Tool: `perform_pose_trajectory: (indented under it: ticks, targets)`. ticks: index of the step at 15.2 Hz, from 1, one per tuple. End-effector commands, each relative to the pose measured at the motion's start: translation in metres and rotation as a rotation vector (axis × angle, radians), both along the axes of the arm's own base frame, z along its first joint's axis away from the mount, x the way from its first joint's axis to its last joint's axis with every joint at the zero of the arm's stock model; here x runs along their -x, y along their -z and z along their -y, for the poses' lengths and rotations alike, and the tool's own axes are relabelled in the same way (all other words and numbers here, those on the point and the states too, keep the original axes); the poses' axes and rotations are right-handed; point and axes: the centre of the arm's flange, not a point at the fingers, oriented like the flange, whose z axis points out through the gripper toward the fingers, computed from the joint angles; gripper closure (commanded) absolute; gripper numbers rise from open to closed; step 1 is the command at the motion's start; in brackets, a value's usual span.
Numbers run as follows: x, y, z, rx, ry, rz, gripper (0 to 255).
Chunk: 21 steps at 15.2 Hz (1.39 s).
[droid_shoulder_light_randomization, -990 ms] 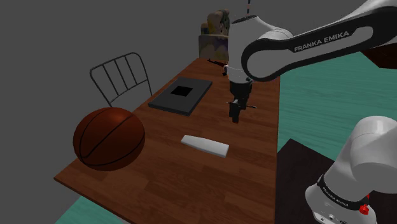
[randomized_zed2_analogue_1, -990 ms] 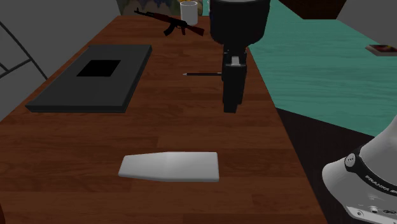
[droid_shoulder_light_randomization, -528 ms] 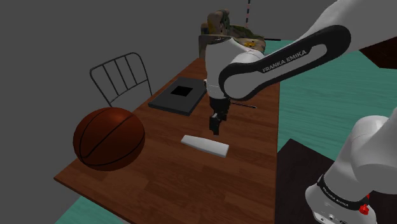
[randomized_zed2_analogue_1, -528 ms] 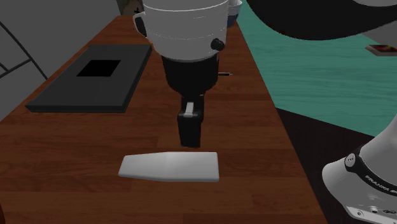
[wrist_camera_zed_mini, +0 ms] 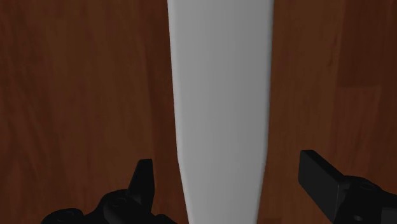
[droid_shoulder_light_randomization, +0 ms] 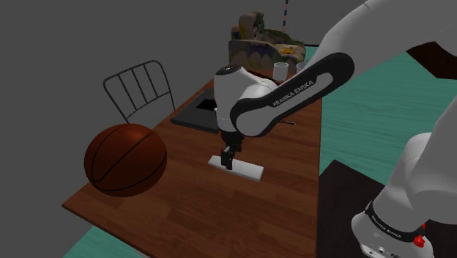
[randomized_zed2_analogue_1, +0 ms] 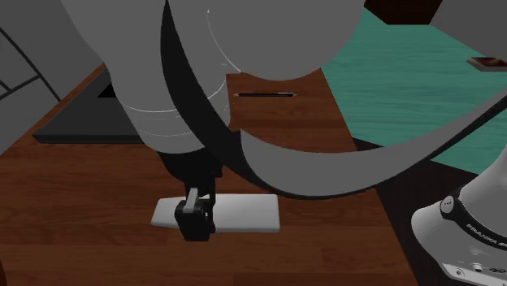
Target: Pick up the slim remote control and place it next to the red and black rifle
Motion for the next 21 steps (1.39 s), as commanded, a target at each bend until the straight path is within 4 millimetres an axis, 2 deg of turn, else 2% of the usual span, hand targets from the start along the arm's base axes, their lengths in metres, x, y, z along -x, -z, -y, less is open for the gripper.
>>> perform_pose_trajectory:
  ticks: [1, 6, 13, 14, 21]
  targets:
    - [0.000, 0.011, -0.002, -0.001, -0.002, 0.001, 0]
    - [0.000, 0.035, -0.002, -0.001, -0.002, 0.001, 0]
    - [0.000, 0.035, -0.002, -0.001, -0.002, 0.001, 0]
    - [0.000, 0.035, -0.002, -0.001, -0.002, 0.001, 255]
    - [0.000, 0.035, -0.002, -0.001, -0.002, 0.001, 255]
